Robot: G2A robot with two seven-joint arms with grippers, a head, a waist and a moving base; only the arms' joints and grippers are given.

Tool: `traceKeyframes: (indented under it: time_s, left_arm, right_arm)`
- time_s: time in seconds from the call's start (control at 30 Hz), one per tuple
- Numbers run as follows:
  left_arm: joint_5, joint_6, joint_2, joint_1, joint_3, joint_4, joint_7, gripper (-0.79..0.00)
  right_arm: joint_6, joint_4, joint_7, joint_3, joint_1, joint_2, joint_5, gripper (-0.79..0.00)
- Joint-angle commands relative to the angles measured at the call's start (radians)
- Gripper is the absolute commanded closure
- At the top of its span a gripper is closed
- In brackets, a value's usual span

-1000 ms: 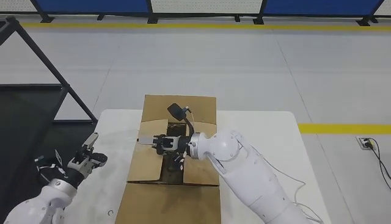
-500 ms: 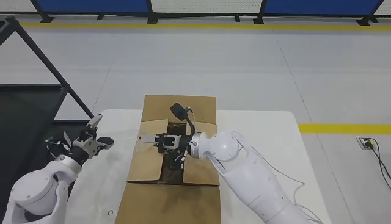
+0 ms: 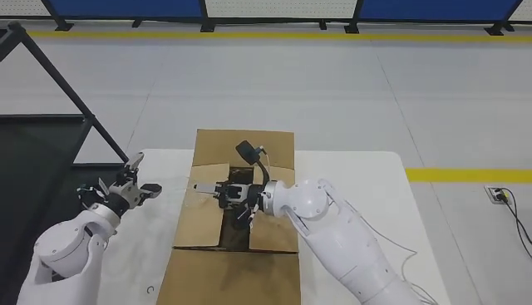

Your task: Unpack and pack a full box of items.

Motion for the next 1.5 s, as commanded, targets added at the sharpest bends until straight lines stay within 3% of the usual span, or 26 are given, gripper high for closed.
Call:
traceKeyframes:
  time_s: [0.0,0.63,0.67,0.7,0.77,0.83,1.23,1.47]
  left_arm:
    - [0.007,0.006,0.001,-0.015,0.015,0.025,-0.002,-0.785]
    - [0.003,0.092,0.002,-0.14,0.116,0.199,-0.009,-0.785]
    - [0.005,0.094,0.002,-0.145,0.123,0.206,-0.009,-0.767]
    - [0.005,0.096,0.002,-0.15,0.127,0.213,-0.007,-0.409]
    - [0.002,0.092,0.002,-0.156,0.134,0.22,-0.001,-0.256]
    - [-0.003,0.087,0.001,-0.157,0.137,0.222,0.006,-0.003]
    - [-0.028,0.082,0.012,-0.089,0.102,0.152,0.033,0.0]
    - [-0.052,0.025,0.016,-0.016,0.067,0.057,0.084,0.0]
  right_arm:
    - [0.0,-0.002,0.001,0.001,0.0,0.0,-0.003,-0.785]
    - [-0.001,0.008,0.01,0.002,0.012,-0.005,-0.002,-0.785]
    - [-0.001,0.009,0.009,0.002,0.011,-0.006,-0.001,-0.785]
    - [-0.002,0.01,0.008,0.002,0.011,-0.006,-0.001,-0.785]
    - [-0.003,0.012,0.006,0.002,0.01,-0.006,-0.002,-0.785]
    - [-0.003,0.012,0.004,0.003,0.008,-0.006,-0.002,-0.785]
    - [-0.007,0.016,0.007,0.002,0.01,-0.01,-0.003,-0.785]
    - [0.01,0.03,-0.003,-0.006,0.019,-0.015,-0.01,-0.785]
